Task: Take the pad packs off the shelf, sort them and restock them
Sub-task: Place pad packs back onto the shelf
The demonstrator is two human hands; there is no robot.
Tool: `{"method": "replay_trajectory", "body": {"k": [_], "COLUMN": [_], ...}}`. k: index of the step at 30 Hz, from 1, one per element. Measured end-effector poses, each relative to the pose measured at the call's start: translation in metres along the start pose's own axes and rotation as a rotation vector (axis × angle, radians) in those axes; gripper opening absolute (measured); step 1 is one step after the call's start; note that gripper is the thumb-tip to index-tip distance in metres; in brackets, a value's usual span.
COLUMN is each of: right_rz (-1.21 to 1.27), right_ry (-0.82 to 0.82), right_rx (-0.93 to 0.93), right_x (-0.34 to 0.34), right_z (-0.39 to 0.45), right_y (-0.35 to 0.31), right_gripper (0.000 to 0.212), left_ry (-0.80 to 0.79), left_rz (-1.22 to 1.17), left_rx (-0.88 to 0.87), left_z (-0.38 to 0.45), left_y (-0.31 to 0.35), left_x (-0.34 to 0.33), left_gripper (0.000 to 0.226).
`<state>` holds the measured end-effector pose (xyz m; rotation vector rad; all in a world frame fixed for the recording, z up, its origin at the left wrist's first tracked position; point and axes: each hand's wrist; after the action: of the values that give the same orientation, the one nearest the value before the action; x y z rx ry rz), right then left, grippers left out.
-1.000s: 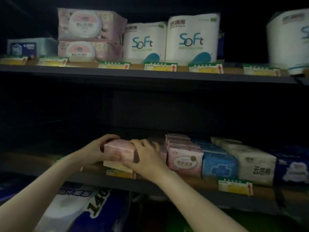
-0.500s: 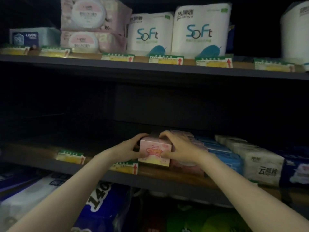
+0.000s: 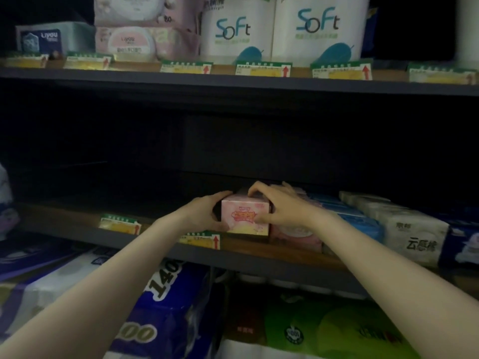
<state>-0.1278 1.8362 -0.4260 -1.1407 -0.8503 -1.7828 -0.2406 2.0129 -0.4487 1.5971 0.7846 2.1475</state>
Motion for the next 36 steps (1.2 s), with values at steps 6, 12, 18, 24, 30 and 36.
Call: {"method": "replay_trajectory", "body": {"k": [6, 12, 18, 24, 30, 36], "right_rz": [-0.085, -0.282, -0.294, -0.241, 0.115, 0.246], "right_ry": [0.040, 0.055, 0.048, -0.017, 0.106, 0.147], "right_rx": [0.007, -0.003, -0.015, -0.023, -0.079, -0.021], "right_x": [-0.003, -0.011, -0.009, -0.007, -0.010, 0.011], "right_z": [-0.007, -0.017, -0.016, -0.014, -0.019, -0.006], "right_y": [-0.002, -0.007, -0.006, -0.006, -0.006, -0.021], "right_gripper": [0.033, 0.038, 0.038, 0.041, 0.038, 0.041], "left_ry": [0.012, -0.013, -0.170, -0.175, -0.057, 0.210], "left_rz": [0.074, 0.140, 0.006, -0.045, -0.236, -0.286], "left_rx": [0.079, 0.052, -0.021, 0.029, -0.066, -0.212], "left_z": [0.003, -0.001, -0.004, -0.004, -0.014, -0.017], "left_y": [0.003, 0.010, 0.006, 0.013, 0.005, -0.003], "left_x": [0.002, 0.000, -0.001, -0.001, -0.001, 0.020], "left_gripper": [0.088, 0.085, 0.068, 0.067, 0.076, 0.046]}}
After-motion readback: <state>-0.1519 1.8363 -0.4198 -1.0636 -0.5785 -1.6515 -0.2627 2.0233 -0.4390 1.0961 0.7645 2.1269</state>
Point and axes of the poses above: each hand's wrist, its own z-axis towards the middle knuckle, its own x-axis out of the back of the hand, y = z × x, and after that the axes turned 9 degrees about -z, right-handed
